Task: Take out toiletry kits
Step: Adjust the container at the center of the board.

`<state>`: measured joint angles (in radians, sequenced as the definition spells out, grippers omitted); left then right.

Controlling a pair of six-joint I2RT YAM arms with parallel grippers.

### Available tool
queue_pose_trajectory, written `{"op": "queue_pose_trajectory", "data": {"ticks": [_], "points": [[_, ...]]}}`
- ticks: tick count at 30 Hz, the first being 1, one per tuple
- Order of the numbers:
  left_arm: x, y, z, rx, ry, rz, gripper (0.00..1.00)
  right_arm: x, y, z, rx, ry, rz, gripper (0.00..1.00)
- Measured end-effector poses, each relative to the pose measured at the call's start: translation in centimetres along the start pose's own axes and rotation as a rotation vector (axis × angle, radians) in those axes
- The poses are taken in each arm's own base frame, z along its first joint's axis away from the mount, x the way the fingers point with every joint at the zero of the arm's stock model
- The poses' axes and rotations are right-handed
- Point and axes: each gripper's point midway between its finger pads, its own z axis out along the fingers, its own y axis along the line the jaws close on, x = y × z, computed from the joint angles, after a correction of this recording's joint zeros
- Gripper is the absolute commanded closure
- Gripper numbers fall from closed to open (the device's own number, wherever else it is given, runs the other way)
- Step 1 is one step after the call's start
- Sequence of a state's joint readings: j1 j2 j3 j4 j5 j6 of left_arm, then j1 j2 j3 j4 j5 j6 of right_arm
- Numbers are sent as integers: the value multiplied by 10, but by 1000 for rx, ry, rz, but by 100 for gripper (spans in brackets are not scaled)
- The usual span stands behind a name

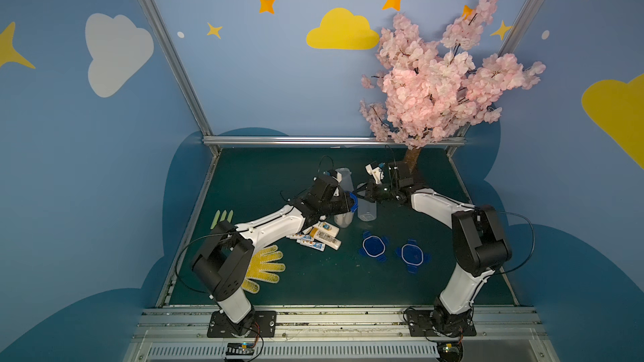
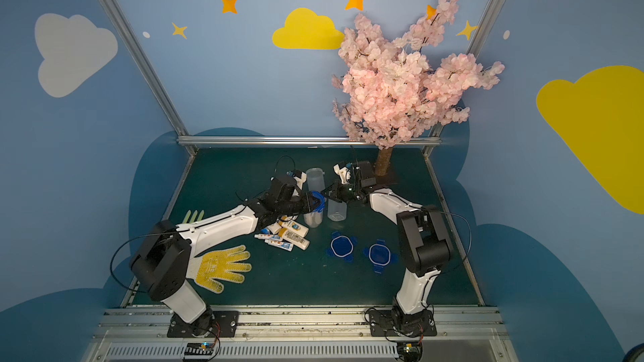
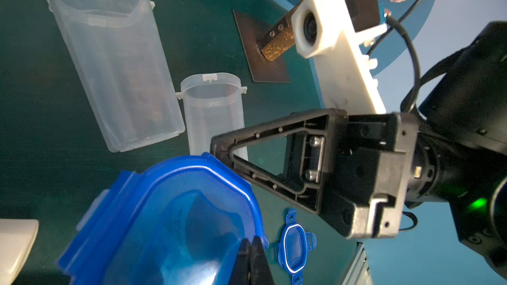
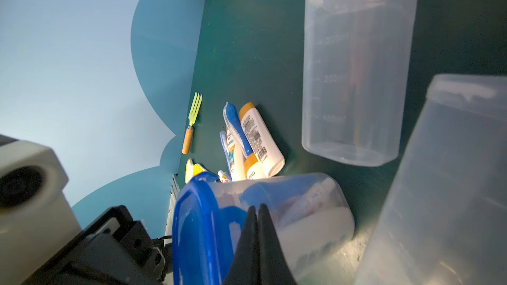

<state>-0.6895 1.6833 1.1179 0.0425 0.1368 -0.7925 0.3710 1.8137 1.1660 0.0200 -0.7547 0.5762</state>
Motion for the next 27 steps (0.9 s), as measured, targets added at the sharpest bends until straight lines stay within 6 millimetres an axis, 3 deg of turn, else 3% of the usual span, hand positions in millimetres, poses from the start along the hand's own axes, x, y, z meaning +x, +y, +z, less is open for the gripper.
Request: {"op": "queue_pose_trajectory", "data": {"ticks": [11, 14, 20, 23, 27], "points": [[-4, 1, 2, 9, 7, -4, 98, -10, 39, 22, -46, 13, -92, 100], [-4, 2, 2, 9, 8, -2, 98, -12, 32, 17, -32, 8, -85, 100], [-4, 2, 2, 11, 10, 1, 98, -16, 3, -21, 66, -28, -54, 100], [-4, 2, 2, 14, 12, 0, 98, -8, 5, -28, 95, -18, -76, 100], [-4, 3, 1, 17, 15, -2, 98, 9, 16, -20, 106, 22, -117, 100]]}}
